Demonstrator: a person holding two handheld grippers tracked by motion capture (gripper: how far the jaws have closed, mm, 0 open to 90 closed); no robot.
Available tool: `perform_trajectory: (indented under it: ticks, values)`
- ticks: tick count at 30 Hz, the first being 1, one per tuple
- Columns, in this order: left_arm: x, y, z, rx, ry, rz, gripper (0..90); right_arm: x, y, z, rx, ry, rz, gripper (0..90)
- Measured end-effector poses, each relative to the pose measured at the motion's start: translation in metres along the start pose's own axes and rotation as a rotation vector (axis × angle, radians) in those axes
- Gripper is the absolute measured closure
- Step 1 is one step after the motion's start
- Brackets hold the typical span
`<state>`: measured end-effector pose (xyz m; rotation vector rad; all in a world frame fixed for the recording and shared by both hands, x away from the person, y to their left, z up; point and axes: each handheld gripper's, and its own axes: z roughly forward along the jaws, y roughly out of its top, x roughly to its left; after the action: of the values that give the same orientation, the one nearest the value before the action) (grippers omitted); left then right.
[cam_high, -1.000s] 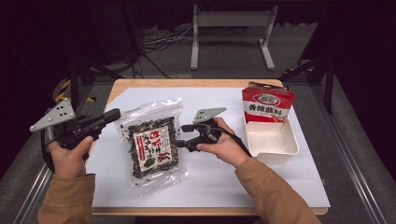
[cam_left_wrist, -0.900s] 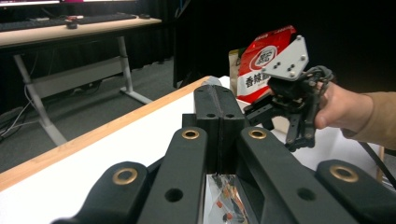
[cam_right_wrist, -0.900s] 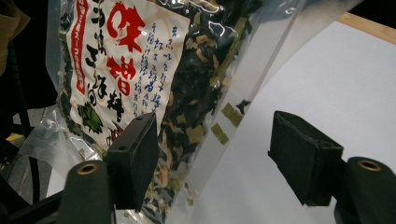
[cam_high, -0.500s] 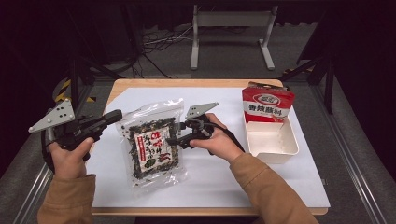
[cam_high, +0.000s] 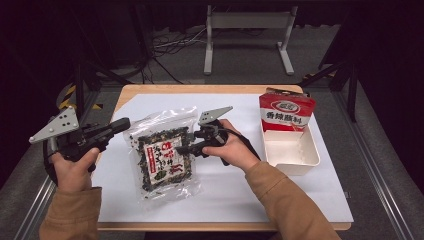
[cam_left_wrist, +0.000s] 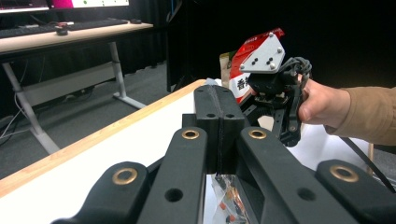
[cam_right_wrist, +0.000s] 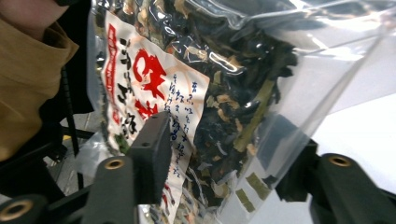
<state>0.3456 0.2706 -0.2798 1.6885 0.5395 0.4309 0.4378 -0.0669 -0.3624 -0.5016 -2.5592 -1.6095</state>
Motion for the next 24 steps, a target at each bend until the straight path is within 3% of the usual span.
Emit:
perform_trajectory:
  ticks: [24]
  values:
    - [0.0015,-0.0041,0.0061,0.011,-0.015,-0.012,90.0,0.0059,0.0022,-0.0110,0.027,0.064,0.013,67.3]
